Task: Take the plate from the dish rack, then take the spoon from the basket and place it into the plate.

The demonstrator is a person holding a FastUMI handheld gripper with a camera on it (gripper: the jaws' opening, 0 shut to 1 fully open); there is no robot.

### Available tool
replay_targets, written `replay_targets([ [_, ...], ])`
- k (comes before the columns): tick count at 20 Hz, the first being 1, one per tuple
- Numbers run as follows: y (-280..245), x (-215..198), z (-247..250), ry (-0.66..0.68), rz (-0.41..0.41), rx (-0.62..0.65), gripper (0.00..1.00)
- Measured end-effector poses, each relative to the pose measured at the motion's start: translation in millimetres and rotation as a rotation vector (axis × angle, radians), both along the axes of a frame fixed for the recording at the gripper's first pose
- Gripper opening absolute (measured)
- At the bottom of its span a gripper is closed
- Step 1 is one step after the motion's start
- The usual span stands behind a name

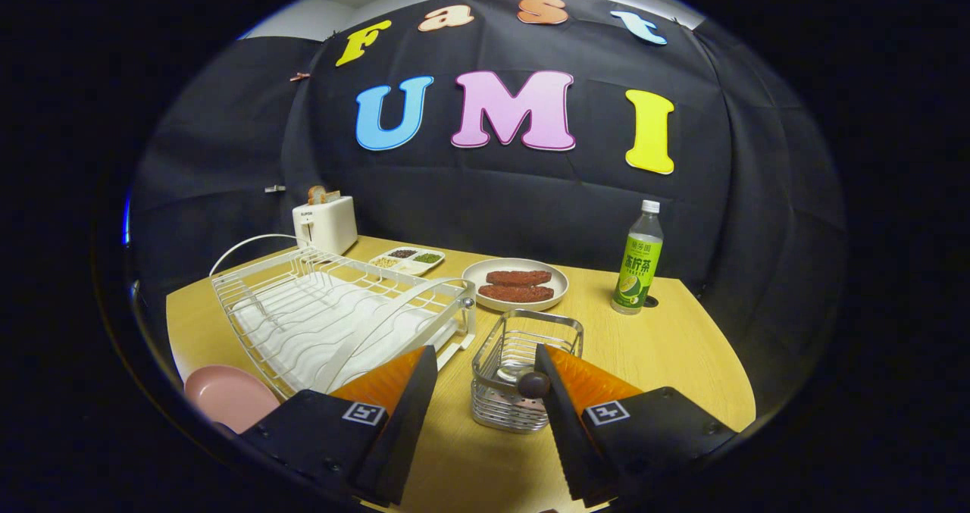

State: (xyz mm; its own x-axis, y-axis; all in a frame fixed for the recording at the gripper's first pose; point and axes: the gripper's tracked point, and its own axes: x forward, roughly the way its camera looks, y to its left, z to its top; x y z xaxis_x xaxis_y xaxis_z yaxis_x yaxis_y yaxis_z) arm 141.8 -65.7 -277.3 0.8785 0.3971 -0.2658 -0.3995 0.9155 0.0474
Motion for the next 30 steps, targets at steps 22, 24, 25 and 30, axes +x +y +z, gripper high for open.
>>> replay_targets([
  [22, -24, 39, 16, 0.041, -0.131, 0.096, 0.15],
  [24, -23, 42, 21, 0.037, -0.121, 0.092, 0.12],
  [25, -22, 42, 26, 0.035, -0.118, 0.095, 0.12],
  [30, -27, 45, 64, 0.000, -0.110, 0.102, 0.12],
])
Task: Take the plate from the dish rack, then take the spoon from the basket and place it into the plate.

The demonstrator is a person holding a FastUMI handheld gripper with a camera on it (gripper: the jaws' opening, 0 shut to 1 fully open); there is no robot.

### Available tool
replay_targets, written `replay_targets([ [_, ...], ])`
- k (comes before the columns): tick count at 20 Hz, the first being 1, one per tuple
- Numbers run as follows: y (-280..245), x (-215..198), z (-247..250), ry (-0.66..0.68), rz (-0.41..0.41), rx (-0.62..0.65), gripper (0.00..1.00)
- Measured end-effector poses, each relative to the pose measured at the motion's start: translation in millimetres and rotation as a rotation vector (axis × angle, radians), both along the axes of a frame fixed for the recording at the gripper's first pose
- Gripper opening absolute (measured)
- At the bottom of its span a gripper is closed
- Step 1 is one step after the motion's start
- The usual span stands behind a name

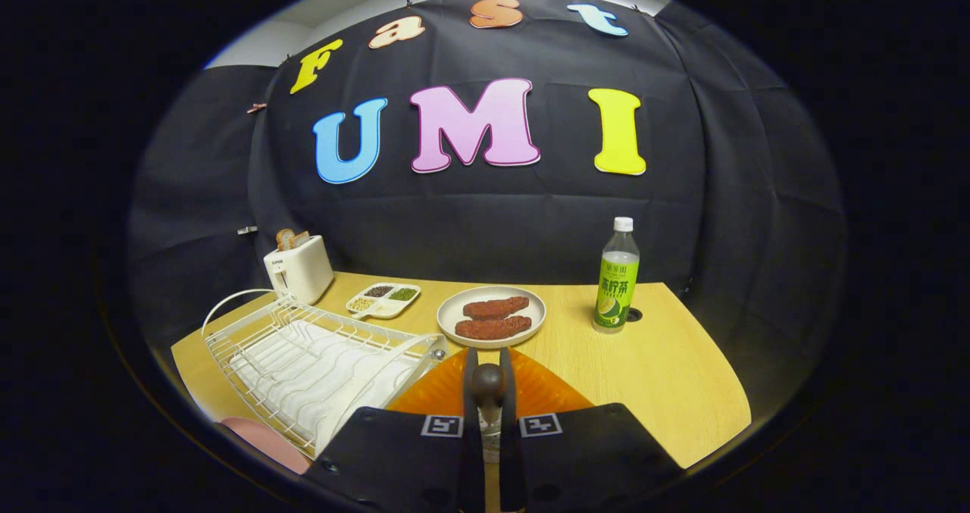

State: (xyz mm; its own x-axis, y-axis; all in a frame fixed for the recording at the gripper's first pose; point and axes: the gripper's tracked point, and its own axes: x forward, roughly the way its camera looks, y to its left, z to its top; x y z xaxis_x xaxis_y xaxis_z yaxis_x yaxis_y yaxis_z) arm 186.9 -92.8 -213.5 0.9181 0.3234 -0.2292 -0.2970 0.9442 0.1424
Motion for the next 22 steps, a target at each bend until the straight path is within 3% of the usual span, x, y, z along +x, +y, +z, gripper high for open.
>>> replay_targets([
  [5, -8, -14, 43, -0.002, 0.007, 0.004, 0.12],
  [9, 7, -47, 75, -0.010, 0.059, -0.017, 0.12],
  [15, 66, -116, 100, 0.028, 0.090, 0.009, 0.12],
  [22, 148, -161, 80, 0.113, 0.106, 0.108, 0.12],
])
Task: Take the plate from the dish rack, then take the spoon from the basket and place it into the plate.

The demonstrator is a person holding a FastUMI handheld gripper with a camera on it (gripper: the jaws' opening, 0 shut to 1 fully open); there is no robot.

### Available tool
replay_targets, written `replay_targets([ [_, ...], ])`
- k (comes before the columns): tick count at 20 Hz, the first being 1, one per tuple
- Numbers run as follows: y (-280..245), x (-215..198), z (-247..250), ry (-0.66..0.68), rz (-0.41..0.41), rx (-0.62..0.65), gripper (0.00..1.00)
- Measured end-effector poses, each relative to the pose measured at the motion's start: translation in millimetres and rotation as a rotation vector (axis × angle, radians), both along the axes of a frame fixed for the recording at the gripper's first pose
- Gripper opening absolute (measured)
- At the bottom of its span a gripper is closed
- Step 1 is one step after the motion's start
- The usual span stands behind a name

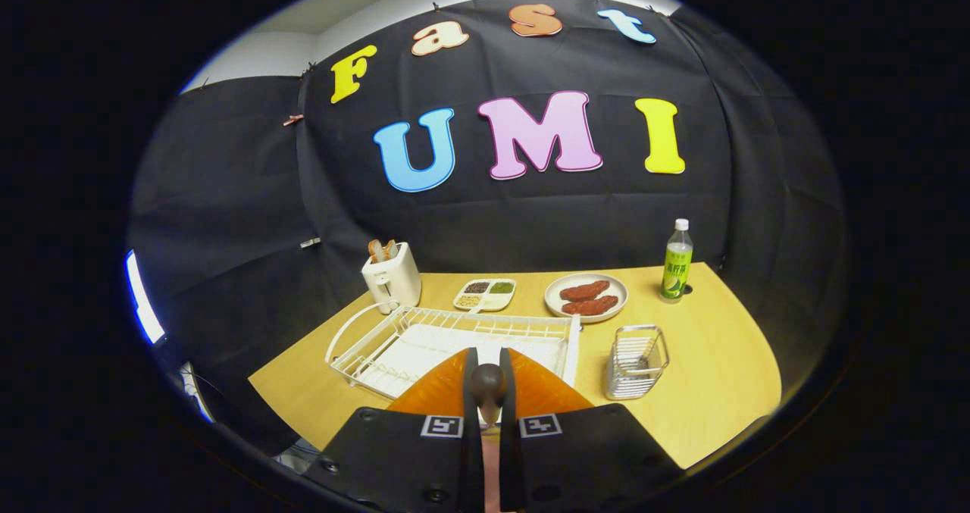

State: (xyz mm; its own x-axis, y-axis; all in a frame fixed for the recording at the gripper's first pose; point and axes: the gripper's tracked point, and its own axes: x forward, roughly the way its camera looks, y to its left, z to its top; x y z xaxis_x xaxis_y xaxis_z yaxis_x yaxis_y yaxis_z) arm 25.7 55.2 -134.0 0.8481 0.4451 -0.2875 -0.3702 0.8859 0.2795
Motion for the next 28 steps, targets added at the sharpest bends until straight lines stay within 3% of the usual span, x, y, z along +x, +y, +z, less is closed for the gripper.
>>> replay_targets([
  [10, 80, -38, -80, 0.118, 0.111, 0.053, 0.12],
  [17, 82, -42, -101, 0.124, 0.143, 0.034, 0.15],
  [25, 61, -40, -119, 0.198, 0.105, 0.027, 0.21],
  [28, 53, -42, -125, 0.243, 0.088, 0.004, 0.53],
])
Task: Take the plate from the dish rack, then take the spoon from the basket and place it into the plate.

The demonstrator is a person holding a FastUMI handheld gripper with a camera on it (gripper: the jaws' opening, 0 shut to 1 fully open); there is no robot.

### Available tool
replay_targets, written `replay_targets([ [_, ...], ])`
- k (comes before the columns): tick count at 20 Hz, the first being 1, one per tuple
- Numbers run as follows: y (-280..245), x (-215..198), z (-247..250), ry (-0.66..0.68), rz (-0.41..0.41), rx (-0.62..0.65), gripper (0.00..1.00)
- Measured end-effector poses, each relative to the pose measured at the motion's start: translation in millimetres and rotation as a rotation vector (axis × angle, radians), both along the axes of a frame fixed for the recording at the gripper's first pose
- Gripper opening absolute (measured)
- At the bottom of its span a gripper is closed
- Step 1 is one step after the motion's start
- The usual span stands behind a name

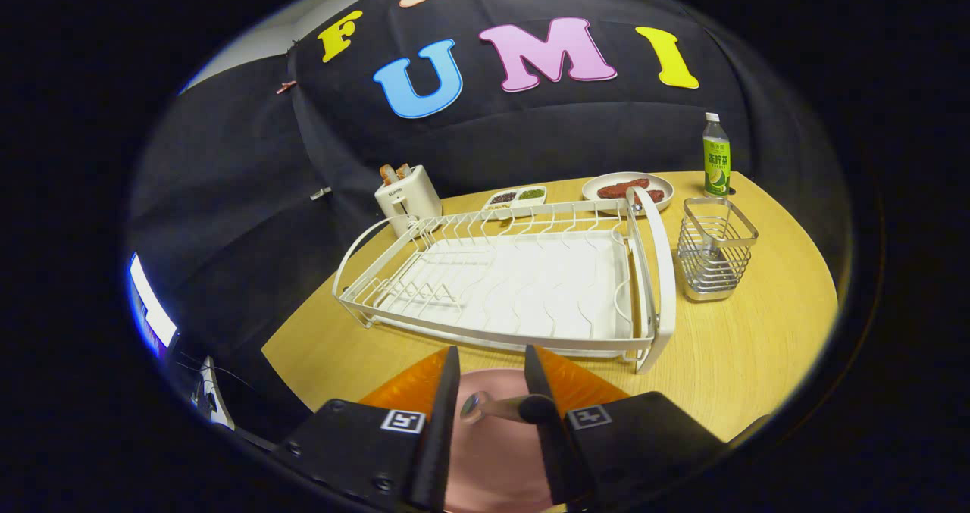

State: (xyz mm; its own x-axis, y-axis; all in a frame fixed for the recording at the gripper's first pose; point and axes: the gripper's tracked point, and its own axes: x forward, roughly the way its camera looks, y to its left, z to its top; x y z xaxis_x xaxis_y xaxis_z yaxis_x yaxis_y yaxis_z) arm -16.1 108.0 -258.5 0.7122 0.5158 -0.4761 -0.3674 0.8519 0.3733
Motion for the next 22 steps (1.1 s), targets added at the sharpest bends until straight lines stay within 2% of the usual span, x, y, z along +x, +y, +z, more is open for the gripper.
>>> replay_targets([
  [1, -4, -1, 2, -0.002, -0.007, -0.010, 0.62],
  [4, -18, -5, 8, -0.016, -0.020, -0.050, 0.99],
  [10, -52, 15, 54, -0.097, -0.094, -0.107, 0.99],
  [16, -89, 33, 169, -0.333, -0.210, -0.147, 0.98],
  [22, -134, 28, 275, -0.524, -0.346, -0.137, 0.98],
])
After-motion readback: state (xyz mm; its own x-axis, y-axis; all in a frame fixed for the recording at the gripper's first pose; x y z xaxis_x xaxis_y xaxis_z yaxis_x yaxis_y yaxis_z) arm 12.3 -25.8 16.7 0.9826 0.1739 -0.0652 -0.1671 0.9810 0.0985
